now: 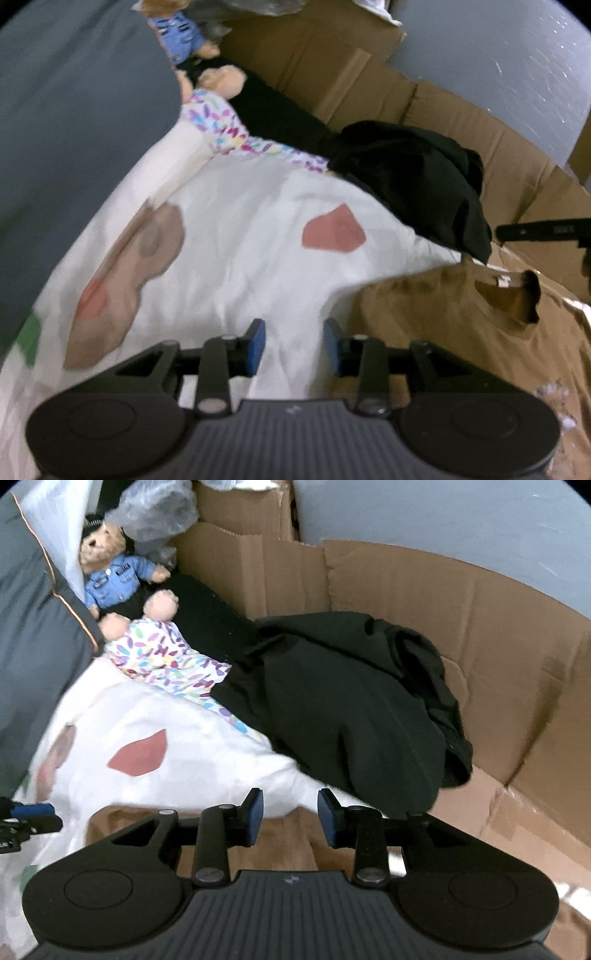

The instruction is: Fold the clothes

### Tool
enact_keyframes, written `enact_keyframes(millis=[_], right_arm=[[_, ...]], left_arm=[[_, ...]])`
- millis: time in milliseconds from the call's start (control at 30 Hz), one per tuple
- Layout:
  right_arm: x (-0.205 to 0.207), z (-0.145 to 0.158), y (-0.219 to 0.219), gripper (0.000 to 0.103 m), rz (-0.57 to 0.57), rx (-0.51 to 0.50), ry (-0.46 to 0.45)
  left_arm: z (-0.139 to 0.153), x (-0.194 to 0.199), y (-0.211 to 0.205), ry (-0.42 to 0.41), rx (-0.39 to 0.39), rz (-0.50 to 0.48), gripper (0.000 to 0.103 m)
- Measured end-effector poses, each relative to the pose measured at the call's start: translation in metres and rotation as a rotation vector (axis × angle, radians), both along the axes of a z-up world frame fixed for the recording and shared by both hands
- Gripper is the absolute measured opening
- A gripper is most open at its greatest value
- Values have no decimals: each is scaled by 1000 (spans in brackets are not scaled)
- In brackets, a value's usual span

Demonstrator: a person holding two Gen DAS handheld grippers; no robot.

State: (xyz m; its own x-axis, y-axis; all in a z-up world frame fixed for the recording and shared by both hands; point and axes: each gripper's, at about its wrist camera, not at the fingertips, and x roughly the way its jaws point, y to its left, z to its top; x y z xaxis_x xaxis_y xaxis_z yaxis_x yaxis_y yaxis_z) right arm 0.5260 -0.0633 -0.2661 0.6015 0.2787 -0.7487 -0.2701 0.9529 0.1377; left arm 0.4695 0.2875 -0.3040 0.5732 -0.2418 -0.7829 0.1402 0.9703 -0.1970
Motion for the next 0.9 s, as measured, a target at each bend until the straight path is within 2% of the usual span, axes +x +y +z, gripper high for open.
enact_keyframes(millis=[67, 200, 433, 467, 500, 567, 600, 667, 700, 733, 900], right_arm=[[-14, 7, -5, 37, -2, 9, -3], [-42, 12, -18, 37, -13, 15, 2], [-92, 15, -39, 37, -24, 20, 20], [-100, 15, -41, 37, -23, 24, 23], [-105, 15, -43, 37, -24, 29, 24], [-117, 13, -48, 37, -32, 57, 31], [-124, 11, -51, 37, -36, 72, 35], [-135, 6, -54, 37, -38, 82, 31], [-141, 2, -54, 37, -37, 85, 32], [-145, -3, -54, 37, -31, 82, 42], [-152, -27, -48, 37, -8, 65, 87]], left_arm=[[-1, -7, 2, 36, 3, -6, 36], [-2, -33, 16, 89, -68, 40, 34], [-6, -50, 8, 163, -39, 50, 35], [-8, -51, 6, 173, -30, 49, 37], [-13, -53, 4, 191, -21, 49, 45], [-22, -56, 1, 226, -11, 59, 48], [-27, -56, -1, 242, -10, 56, 45], [-32, -59, -2, 248, -15, 50, 30], [-36, -59, -3, 255, -20, 45, 11], [-37, -60, -2, 260, -14, 46, 6], [-28, -63, 8, 219, 61, 75, 3]])
